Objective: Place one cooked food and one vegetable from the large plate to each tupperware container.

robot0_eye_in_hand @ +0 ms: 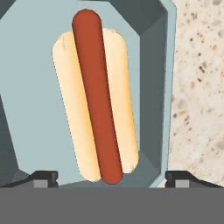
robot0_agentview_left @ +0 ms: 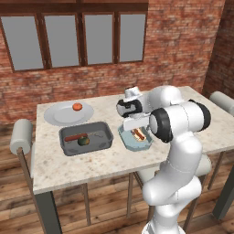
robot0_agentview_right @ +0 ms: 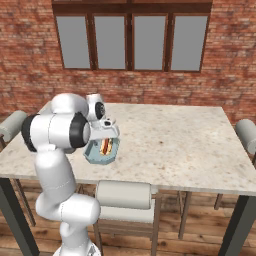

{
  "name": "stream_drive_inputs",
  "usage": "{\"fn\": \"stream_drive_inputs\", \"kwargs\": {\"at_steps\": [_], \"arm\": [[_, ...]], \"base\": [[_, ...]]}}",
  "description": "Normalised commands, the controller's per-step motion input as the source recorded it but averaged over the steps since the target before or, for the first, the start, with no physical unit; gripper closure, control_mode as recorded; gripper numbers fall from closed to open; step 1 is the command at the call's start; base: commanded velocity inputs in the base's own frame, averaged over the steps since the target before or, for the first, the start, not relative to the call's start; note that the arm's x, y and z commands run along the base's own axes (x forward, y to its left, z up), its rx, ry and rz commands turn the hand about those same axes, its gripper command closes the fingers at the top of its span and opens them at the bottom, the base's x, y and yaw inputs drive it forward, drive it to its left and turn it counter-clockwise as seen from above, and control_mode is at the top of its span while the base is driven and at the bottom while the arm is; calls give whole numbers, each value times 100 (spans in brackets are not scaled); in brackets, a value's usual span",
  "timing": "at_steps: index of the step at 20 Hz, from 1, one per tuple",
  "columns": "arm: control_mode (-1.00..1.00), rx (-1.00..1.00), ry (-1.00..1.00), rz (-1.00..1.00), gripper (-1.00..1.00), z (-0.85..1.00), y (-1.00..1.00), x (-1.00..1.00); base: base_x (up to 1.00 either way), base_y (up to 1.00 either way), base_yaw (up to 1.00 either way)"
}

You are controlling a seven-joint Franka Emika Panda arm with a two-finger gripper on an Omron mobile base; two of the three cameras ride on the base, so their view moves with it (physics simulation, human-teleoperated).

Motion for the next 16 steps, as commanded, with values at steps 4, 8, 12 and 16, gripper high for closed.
{"fn": "stream_drive_inputs", "kwargs": {"at_steps": [4,8,12,16], "arm": [[-100,0,0,0,-100,87,0,-28],[-100,23,0,0,-100,82,0,-76],[-100,34,0,0,-100,81,7,-100],[-100,10,-1,4,-100,65,14,-100]], "base": [[0,0,0],[0,0,0],[0,0,0],[0,0,0]]}}
